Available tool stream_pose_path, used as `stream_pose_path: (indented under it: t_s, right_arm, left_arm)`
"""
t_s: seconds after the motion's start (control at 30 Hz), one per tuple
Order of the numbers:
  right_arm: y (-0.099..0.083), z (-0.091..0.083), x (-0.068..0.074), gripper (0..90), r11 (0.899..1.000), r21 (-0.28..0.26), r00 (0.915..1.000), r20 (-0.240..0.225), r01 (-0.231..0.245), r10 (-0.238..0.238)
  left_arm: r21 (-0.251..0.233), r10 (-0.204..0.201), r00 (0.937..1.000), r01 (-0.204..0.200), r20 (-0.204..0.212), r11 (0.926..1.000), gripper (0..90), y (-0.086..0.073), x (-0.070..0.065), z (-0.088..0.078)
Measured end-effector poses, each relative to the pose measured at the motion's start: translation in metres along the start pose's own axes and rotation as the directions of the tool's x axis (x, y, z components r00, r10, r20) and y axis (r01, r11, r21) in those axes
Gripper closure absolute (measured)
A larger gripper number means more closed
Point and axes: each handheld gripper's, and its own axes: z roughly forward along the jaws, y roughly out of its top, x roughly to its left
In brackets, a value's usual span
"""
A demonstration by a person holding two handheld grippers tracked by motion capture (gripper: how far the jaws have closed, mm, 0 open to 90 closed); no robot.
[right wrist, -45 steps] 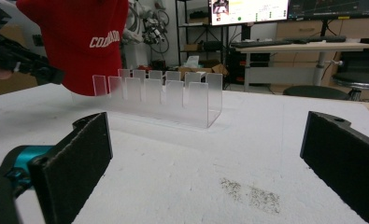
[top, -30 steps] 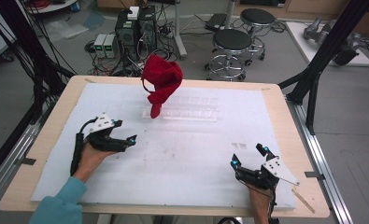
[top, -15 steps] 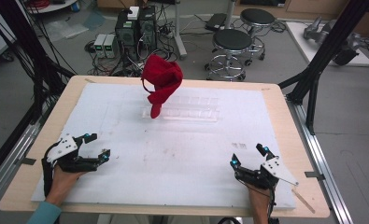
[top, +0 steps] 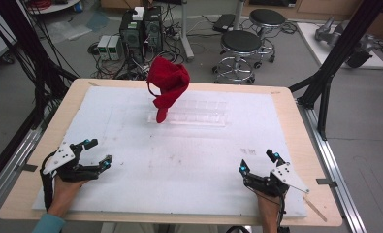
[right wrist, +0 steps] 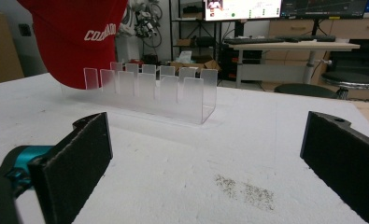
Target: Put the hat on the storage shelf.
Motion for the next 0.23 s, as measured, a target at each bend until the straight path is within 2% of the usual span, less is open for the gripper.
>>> stream_pose_path:
  t_s: [0.23]
  right_arm:
    - [0.0006,0.0016,0.0007,1.0,1.0,0.019,0.9999,0.011,0.001,-0.001]
  left_arm:
    - [-0.022,0.003,1.0,-0.004,-0.008,0.9998,14.3,-0.001,-0.0002,-0.0025]
